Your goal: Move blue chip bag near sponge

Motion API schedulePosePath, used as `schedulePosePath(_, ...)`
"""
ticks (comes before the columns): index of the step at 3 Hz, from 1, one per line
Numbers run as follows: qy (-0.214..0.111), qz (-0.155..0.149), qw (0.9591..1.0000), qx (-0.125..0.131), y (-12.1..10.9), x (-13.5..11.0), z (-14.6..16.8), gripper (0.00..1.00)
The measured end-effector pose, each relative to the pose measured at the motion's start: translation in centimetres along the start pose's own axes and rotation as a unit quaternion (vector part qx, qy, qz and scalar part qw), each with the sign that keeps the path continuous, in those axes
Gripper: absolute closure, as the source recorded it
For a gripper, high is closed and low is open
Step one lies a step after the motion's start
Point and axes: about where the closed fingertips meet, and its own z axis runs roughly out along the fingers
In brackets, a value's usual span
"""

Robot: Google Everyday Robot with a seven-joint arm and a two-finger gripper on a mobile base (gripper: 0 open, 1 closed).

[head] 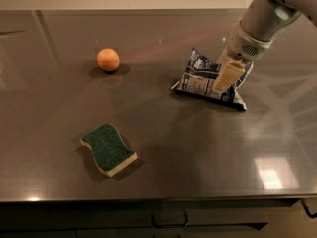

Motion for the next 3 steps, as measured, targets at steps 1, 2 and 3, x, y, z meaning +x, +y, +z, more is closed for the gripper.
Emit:
schedulePosePath(1, -0.004, -0.002, 1.0, -0.003, 0.2, -0.4, 0.0, 0.64)
schedulePosePath(2, -0.004, -0.002, 1.0, -0.005, 0.6, -1.2, -0.9, 0.88)
schedulePosePath(3, -0.027, -0.002, 0.9995, -0.018, 2.0, -3.0, -2.7, 1.0)
